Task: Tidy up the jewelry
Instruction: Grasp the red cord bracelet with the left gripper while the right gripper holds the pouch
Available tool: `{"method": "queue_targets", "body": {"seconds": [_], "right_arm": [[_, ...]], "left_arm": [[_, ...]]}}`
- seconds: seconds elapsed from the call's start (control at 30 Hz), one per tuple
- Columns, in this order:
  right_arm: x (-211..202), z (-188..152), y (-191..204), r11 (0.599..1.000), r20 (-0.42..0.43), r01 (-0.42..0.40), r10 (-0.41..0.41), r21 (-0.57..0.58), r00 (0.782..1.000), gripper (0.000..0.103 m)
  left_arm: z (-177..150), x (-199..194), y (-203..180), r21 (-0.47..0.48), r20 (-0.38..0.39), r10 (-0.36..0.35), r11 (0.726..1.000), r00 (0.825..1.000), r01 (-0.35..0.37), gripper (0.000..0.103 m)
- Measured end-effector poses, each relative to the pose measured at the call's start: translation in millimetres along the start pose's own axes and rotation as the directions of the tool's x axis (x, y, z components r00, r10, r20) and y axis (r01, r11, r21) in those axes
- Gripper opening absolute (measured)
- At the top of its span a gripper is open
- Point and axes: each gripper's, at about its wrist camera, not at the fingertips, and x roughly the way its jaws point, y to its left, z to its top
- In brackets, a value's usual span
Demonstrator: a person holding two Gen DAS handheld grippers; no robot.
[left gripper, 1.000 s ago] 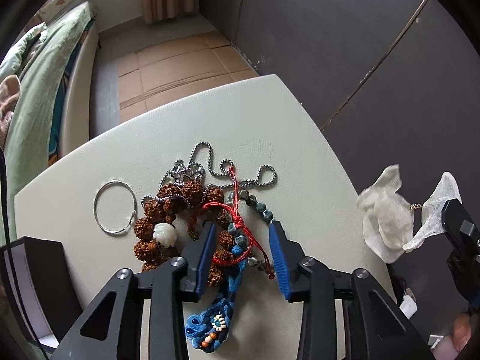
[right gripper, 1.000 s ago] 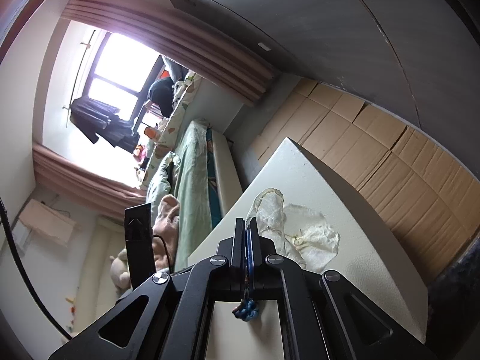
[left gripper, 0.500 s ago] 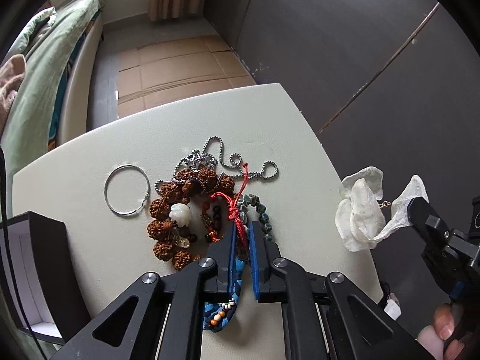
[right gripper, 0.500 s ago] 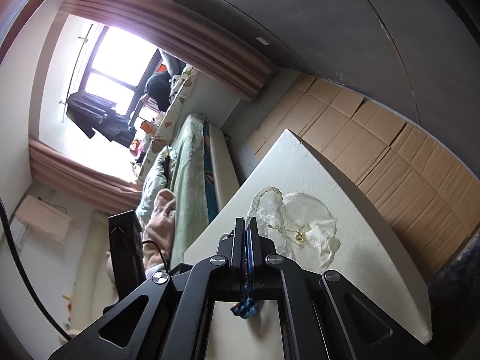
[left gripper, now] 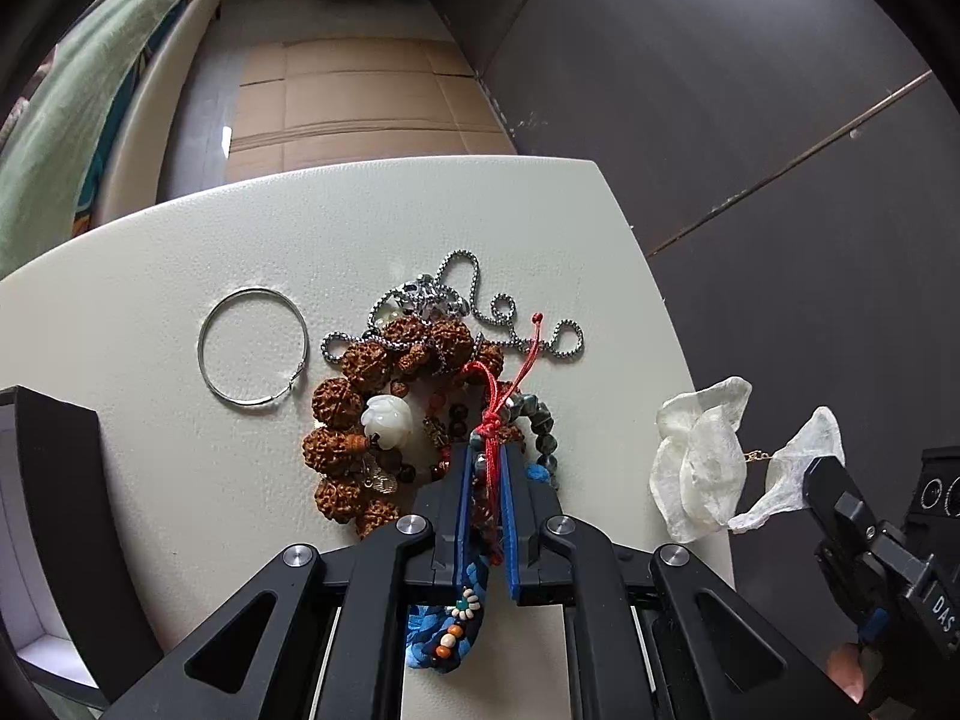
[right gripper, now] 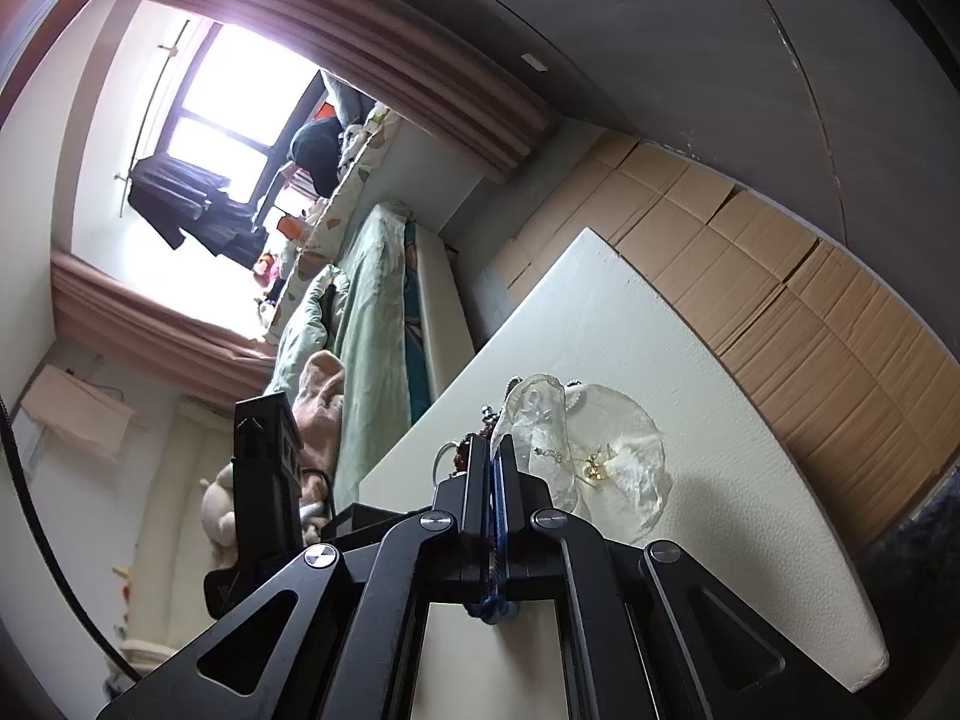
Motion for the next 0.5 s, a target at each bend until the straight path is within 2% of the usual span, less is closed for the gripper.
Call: {"method": "queue_targets", "body": {"seconds": [0.23, 0.3, 0.4, 0.5], "right_arm": [[2, -1, 2, 1.0, -0.011, 0.001, -0.001, -0.015, 1.0, 0.003], [3, -2, 2, 1.0, -0.014, 0.001, -0.002, -0.018, 1.0, 0.003], [2, -4, 3, 1.0, -0.015, 0.003, -0.004, -0.019, 1.0, 0.003], [2, -5, 3, 1.0, -0.015, 0.006, -0.007, -0.02, 1.0, 0.003]], "left_arm": [[4, 0, 5, -0.034, -0.011, -0.062, 0.997, 0.998, 0.062, 0.01], [3, 2, 5, -0.029, -0.003, -0.037, 0.999, 0.999, 0.037, 0.01], [3, -1, 6, -0.023, 0.03, 0.038, 0.999, 0.999, -0.038, 0.01], [2, -5, 11, -0.044, 0.041, 0.031, 0.999, 0.999, -0.029, 0.007]]}}
